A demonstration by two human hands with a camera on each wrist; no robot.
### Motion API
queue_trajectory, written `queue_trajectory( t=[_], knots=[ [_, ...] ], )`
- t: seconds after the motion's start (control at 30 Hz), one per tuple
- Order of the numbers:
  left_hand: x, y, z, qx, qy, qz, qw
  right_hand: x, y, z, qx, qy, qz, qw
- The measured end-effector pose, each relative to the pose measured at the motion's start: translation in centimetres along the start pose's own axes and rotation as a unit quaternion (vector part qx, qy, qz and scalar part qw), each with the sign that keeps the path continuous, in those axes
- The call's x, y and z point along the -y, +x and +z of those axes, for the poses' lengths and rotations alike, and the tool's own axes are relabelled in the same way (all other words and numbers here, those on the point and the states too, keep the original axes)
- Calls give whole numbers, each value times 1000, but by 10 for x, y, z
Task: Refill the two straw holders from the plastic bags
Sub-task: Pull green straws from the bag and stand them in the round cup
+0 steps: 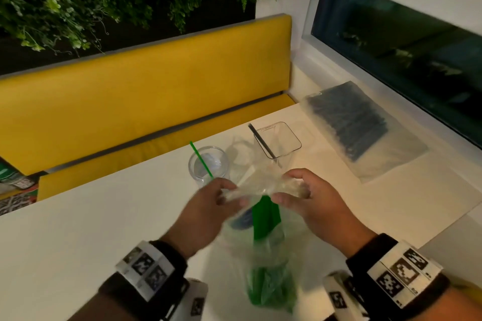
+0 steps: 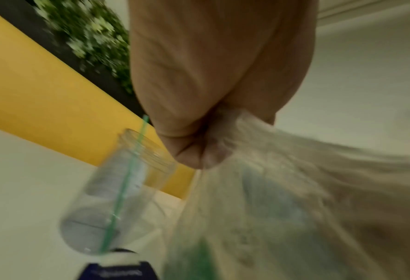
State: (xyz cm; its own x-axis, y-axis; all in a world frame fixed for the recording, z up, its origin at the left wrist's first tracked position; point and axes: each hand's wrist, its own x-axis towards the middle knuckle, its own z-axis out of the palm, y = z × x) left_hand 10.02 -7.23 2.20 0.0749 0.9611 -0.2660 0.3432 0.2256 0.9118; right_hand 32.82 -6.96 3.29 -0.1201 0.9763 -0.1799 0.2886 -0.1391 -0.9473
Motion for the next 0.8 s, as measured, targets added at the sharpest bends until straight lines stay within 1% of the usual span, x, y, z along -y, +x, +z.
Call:
queue_trajectory(
  t=[0.03,0.07,0.1,0.13,0.17,0.2,0.23,0.27,0.3,0.33,0.37,0.4,0.43,0.47,0.5,0.53,0.57,0.6,0.63,0.7,0.73,0.8],
  knots=[
    [6,4,-10,-41,7,-20,999,-4,1,-5,-8,-46,-6,999],
    [12,7,-18,-65,30,-33,997,-9,2,-9,-17,-95,-13,995],
    [18,8,-22,-68,62,-38,995,-16,2,-10,-23,-141,-18,990],
    [21,9,-23,-57,99,-34,993,-19,2,-9,-29,-165,-18,986],
    [20,6,-20,-48,138,-31,989,-20,1,-6,-29,-170,-18,985],
    [17,2,-15,-58,178,-11,982,-16,-1,-2,-21,-162,-18,986],
    [13,-4,-11,-96,215,40,971,-14,-2,2,2,-154,-5,988],
    [5,-12,-6,-143,245,132,950,-11,-2,5,27,-155,4,987],
    [-7,-24,2,-177,259,242,918,-10,0,9,43,-190,6,981],
    [-14,-34,14,-179,262,345,883,-10,3,12,41,-241,-3,970],
    [-17,-42,28,-146,263,402,865,-10,5,14,27,-279,-12,960],
    [-17,-44,41,-106,263,404,869,-10,7,16,10,-283,-21,959],
    [-18,-42,52,-69,258,356,895,-10,7,18,-2,-253,-25,967],
    [-14,-32,60,-30,244,262,933,-9,6,20,-6,-194,-28,981],
    [-3,-19,66,0,236,155,959,-6,4,22,3,-136,-18,991],
    [12,-4,69,33,248,71,966,-4,2,24,17,-94,-4,995],
    [26,9,72,67,238,8,969,-4,-1,26,32,-66,3,997],
    [40,20,74,88,211,-36,973,-1,-4,27,44,-40,2,998],
    [54,30,79,108,194,-59,973,0,-6,29,51,-21,7,998],
    [109,51,93,154,242,-60,956,-1,-9,27,65,-4,22,998],
    [115,52,95,165,287,-53,942,-2,-10,26,78,-17,23,997],
    [94,40,96,163,267,-45,949,2,-12,24,84,-109,38,990]
  ],
)
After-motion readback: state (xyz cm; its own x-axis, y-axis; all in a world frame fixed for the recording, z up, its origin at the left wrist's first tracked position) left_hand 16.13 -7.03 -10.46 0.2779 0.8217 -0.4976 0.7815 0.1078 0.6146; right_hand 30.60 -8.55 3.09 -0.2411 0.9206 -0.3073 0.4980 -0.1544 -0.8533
